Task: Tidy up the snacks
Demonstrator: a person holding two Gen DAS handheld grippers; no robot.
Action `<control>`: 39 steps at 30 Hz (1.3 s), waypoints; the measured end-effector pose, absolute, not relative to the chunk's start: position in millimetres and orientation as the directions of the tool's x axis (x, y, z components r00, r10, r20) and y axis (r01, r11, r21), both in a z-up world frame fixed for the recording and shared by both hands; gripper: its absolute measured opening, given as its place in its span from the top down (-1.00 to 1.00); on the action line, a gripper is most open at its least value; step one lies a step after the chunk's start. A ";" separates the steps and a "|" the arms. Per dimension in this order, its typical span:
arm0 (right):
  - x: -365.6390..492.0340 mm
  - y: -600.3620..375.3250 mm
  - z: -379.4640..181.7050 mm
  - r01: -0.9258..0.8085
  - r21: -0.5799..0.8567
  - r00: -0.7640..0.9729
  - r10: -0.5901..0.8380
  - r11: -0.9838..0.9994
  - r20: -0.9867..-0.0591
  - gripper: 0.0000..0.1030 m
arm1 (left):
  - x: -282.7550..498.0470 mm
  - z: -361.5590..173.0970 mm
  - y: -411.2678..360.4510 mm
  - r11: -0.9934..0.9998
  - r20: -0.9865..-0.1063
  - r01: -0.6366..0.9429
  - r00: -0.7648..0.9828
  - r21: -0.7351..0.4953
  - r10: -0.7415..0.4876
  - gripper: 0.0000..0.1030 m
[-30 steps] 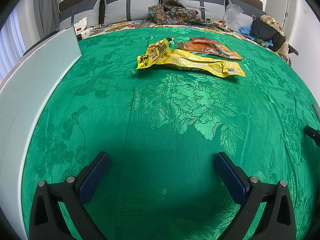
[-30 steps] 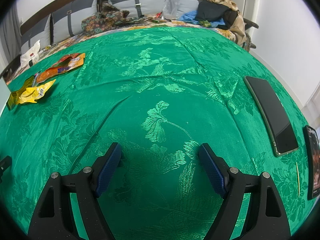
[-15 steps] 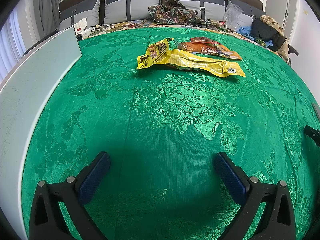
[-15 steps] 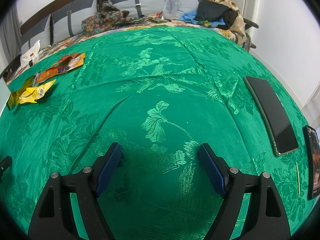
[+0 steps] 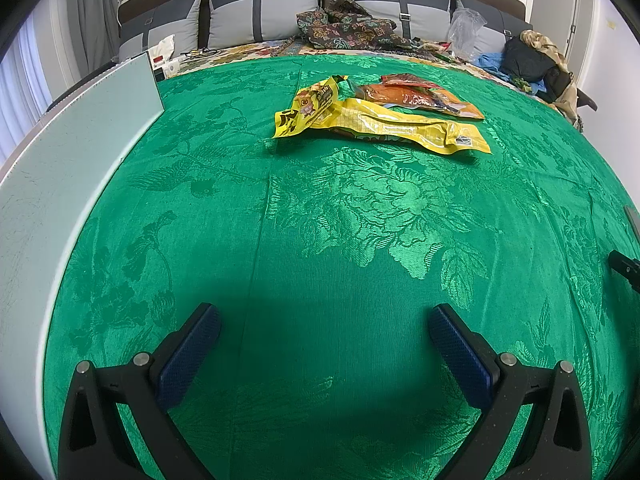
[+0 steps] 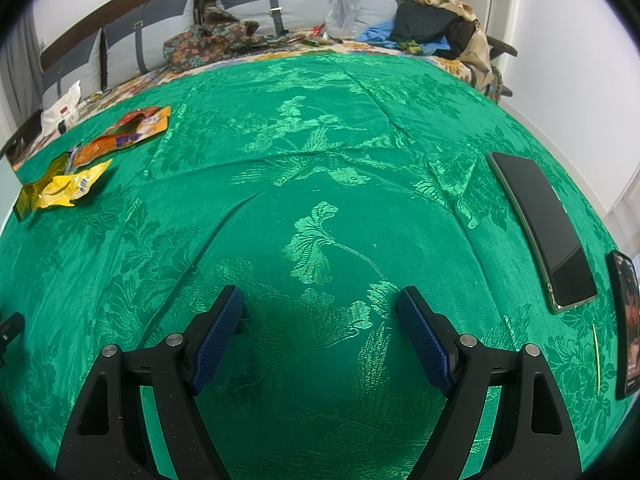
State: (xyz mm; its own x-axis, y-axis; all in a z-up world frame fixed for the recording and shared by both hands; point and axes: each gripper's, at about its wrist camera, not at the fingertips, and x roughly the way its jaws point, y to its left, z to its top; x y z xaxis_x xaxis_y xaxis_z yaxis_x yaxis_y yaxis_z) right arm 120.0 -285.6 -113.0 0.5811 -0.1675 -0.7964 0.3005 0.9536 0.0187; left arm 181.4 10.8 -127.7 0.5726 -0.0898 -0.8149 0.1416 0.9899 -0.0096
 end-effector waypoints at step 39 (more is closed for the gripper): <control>120.4 -285.2 -113.3 0.299 0.017 0.580 -0.167 0.954 -0.797 -0.63 | 308.4 -79.6 65.2 0.994 -0.913 0.099 0.402 -0.035 -0.072 0.70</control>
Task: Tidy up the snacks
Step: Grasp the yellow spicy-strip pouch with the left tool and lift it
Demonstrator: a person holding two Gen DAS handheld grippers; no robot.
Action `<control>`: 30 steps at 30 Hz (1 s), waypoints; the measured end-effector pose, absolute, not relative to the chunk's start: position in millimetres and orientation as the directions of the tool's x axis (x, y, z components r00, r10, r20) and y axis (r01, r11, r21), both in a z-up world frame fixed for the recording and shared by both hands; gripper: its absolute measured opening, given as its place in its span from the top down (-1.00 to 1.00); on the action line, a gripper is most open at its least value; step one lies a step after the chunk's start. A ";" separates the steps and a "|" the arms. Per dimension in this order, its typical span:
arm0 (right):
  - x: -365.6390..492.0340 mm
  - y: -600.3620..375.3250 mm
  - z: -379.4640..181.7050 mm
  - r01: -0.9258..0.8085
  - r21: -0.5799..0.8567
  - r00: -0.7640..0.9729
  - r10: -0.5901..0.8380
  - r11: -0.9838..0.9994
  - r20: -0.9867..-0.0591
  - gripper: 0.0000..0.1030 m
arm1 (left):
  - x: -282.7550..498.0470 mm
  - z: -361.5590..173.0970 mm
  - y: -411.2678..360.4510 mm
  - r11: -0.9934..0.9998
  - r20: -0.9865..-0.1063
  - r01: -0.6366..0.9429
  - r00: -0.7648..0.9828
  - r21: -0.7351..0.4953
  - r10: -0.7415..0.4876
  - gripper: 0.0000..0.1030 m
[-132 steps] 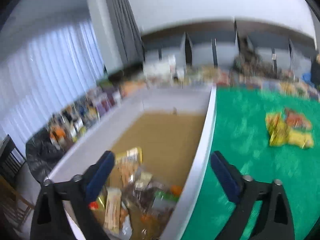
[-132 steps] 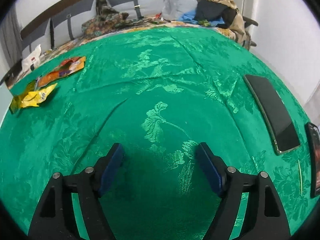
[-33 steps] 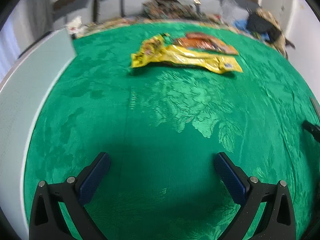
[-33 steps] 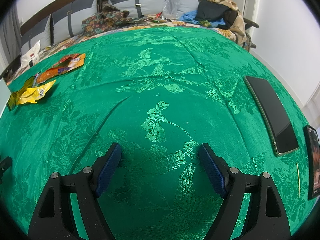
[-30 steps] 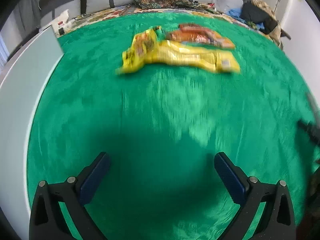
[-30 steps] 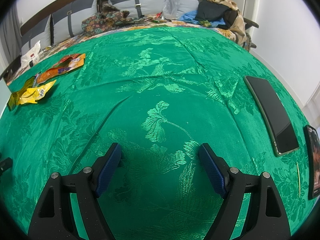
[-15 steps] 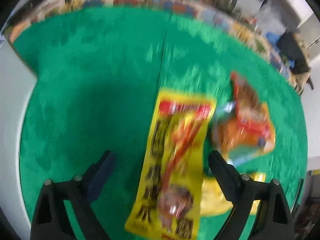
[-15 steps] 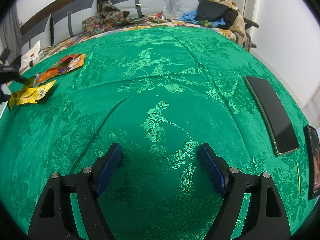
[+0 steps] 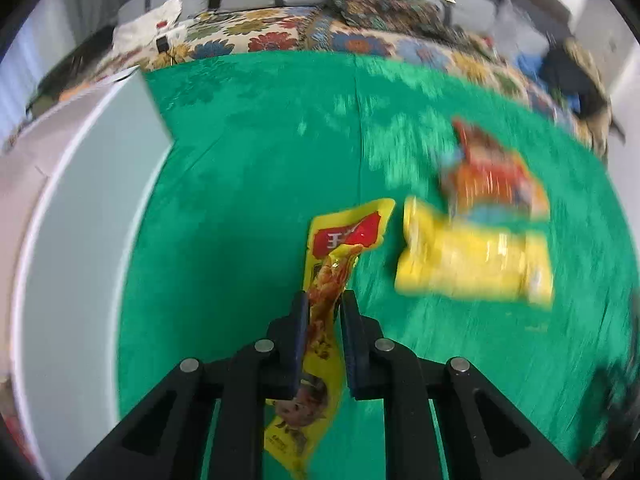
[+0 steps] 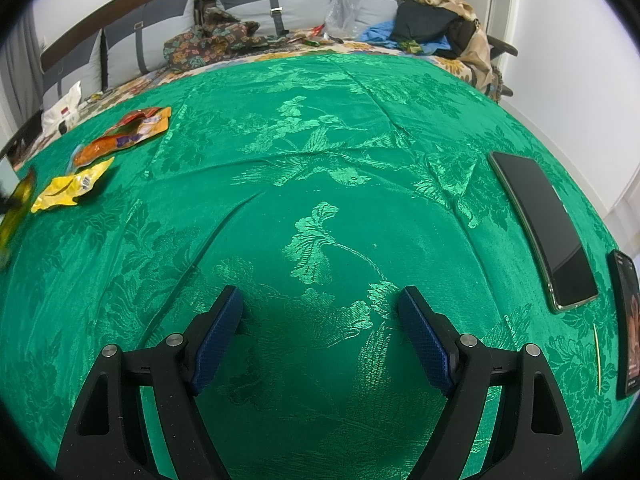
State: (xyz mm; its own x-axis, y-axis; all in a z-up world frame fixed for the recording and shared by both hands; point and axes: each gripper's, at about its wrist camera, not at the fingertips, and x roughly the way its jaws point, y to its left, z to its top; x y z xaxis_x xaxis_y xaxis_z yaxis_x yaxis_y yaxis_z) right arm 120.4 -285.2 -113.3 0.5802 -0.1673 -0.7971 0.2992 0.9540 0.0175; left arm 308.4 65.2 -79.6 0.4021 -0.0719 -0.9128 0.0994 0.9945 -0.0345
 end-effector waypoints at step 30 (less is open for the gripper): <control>120.7 -285.4 -114.0 0.299 0.018 0.580 -0.167 0.954 -0.797 -0.63 | 235.3 -137.0 105.9 0.998 -0.828 0.062 0.559 -0.002 -0.036 -1.00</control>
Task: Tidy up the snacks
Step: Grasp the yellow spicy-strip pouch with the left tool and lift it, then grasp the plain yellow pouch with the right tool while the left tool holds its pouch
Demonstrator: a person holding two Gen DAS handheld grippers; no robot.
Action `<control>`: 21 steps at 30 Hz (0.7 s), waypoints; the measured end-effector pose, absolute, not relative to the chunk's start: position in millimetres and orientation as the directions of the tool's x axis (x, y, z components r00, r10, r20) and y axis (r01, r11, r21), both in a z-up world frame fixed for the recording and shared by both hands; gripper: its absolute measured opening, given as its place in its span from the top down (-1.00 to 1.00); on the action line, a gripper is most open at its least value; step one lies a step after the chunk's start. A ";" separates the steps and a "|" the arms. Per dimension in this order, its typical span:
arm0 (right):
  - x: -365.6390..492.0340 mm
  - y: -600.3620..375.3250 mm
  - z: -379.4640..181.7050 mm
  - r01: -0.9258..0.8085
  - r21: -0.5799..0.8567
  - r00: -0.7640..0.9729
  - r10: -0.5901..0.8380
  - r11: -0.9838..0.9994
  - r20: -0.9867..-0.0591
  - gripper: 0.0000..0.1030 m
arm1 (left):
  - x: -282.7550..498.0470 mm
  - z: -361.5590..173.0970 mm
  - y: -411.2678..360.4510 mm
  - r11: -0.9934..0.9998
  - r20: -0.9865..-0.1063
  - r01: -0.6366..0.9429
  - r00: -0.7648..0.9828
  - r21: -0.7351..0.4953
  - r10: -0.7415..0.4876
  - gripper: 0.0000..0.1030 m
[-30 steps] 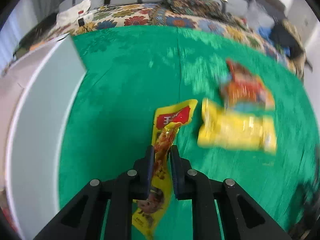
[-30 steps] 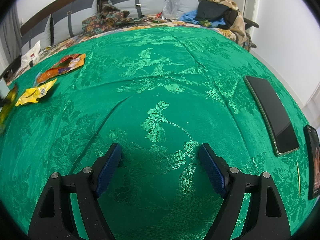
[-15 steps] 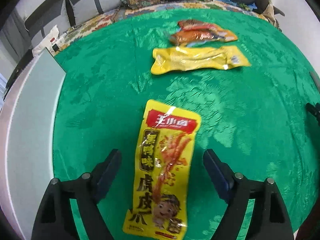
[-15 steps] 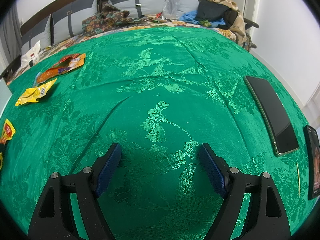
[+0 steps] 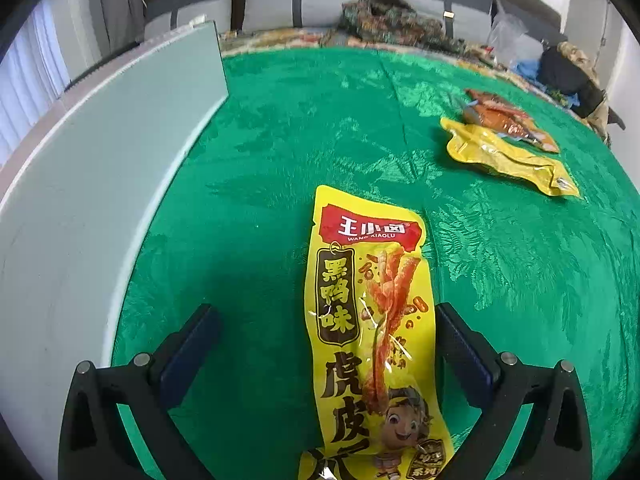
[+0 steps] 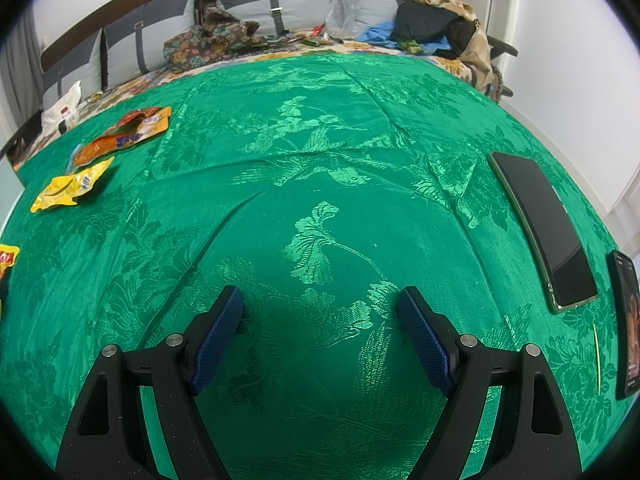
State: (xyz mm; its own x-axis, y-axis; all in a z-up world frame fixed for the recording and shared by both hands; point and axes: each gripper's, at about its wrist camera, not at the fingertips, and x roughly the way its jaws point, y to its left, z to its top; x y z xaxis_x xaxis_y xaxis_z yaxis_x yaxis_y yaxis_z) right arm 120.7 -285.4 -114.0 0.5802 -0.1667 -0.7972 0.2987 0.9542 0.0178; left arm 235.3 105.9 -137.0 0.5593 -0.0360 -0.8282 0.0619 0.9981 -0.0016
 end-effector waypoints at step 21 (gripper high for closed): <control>138.2 -274.4 -108.5 0.160 0.010 0.550 -0.081 0.987 -0.831 -0.64 | 230.4 -126.0 105.8 0.998 -0.816 0.060 0.577 -0.006 -0.039 -1.00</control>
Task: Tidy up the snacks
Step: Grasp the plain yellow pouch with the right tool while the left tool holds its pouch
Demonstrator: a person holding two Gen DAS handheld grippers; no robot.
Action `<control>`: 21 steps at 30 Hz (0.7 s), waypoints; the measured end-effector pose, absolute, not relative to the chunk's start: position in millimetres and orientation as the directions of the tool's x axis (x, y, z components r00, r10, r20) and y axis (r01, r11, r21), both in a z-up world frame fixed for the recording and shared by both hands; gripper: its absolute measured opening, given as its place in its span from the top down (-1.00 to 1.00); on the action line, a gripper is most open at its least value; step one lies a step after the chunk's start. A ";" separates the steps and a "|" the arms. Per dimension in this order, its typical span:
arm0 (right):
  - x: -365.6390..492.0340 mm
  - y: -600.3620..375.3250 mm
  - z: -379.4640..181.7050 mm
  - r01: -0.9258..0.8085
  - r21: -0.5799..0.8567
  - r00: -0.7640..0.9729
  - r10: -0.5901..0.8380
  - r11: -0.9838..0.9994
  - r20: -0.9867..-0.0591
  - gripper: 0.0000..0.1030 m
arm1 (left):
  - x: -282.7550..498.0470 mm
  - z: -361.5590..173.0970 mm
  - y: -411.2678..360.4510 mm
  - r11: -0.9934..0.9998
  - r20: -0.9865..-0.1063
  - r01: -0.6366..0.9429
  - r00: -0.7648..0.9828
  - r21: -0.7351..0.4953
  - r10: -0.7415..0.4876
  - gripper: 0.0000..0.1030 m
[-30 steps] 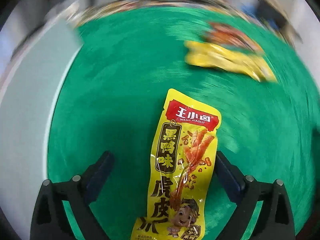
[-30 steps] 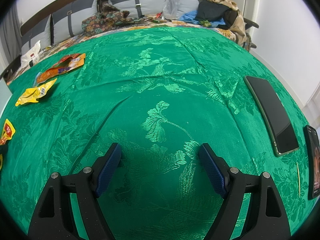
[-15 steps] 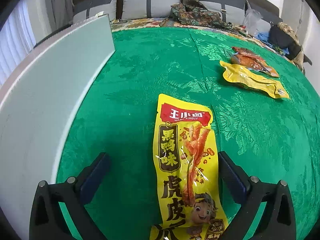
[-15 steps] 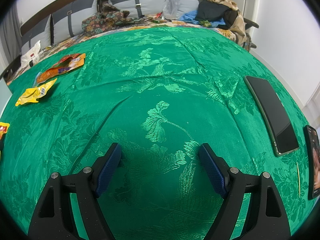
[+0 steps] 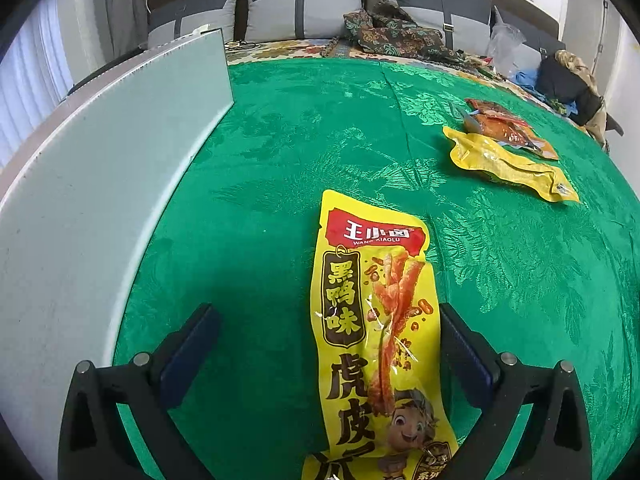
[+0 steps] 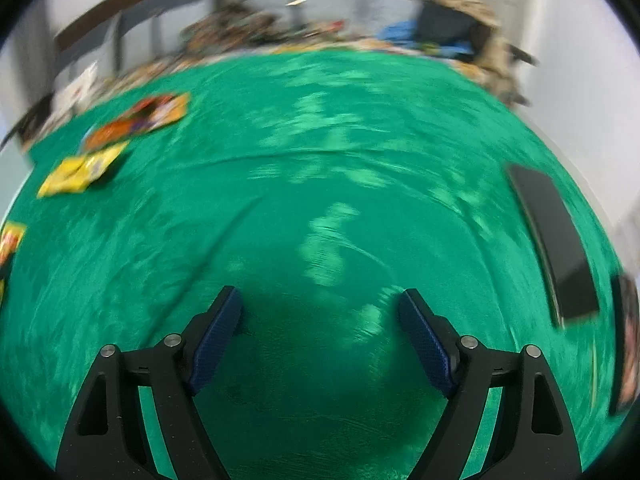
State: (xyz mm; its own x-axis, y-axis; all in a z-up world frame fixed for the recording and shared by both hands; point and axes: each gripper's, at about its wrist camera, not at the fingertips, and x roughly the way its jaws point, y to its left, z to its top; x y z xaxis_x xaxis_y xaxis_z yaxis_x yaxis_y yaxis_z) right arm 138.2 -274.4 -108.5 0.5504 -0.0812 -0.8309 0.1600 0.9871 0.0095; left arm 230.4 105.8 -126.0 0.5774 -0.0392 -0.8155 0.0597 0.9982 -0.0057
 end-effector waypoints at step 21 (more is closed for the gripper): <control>322.9 -74.5 -101.3 -0.556 0.029 0.253 0.203 0.830 -0.946 -0.34 | 230.0 -125.8 106.4 0.998 -0.816 0.061 0.577 -0.006 -0.040 -1.00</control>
